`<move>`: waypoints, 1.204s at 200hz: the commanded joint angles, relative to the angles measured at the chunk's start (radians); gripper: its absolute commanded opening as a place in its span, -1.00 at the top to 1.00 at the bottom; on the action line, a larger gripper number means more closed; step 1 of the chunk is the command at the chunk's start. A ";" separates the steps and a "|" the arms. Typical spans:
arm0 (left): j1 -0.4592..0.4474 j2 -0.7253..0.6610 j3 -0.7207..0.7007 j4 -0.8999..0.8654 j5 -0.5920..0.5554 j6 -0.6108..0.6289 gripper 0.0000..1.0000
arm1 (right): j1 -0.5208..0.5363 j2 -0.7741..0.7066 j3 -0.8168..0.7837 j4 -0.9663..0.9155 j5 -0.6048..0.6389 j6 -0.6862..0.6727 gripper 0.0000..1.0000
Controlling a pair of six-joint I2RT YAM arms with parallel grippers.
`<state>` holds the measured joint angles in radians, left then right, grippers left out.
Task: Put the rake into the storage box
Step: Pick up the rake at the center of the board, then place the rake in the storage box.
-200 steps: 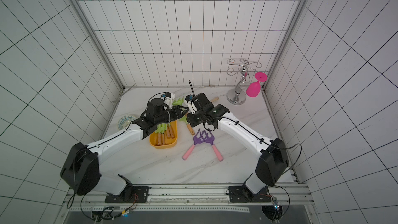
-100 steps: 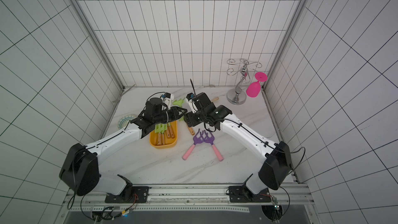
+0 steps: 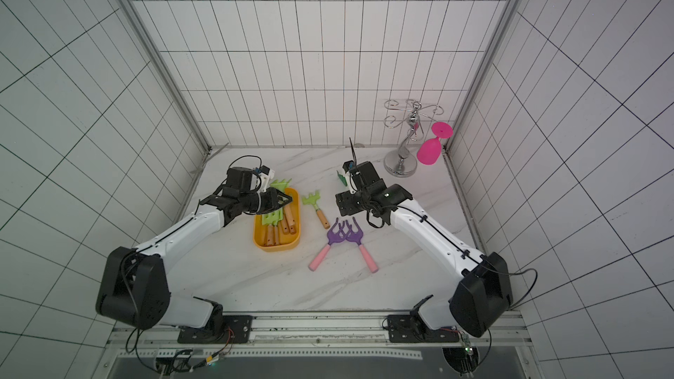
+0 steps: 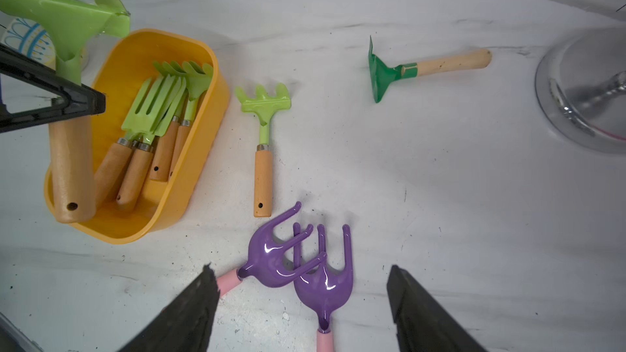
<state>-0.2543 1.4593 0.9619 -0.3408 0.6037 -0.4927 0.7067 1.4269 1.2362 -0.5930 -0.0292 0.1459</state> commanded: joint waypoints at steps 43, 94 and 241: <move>0.027 0.113 -0.014 0.038 -0.025 0.127 0.91 | 0.001 0.064 -0.048 0.020 -0.047 0.016 -0.62; 0.023 0.188 -0.021 0.053 -0.047 0.132 0.89 | 0.002 0.134 -0.038 0.048 -0.074 0.018 -0.61; -0.024 0.220 0.008 -0.062 -0.218 0.026 -0.10 | 0.081 0.458 0.130 0.127 0.029 -0.074 -0.59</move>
<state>-0.2760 1.7035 0.9489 -0.3420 0.4557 -0.4450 0.7757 1.8576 1.3224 -0.4847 -0.0315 0.1001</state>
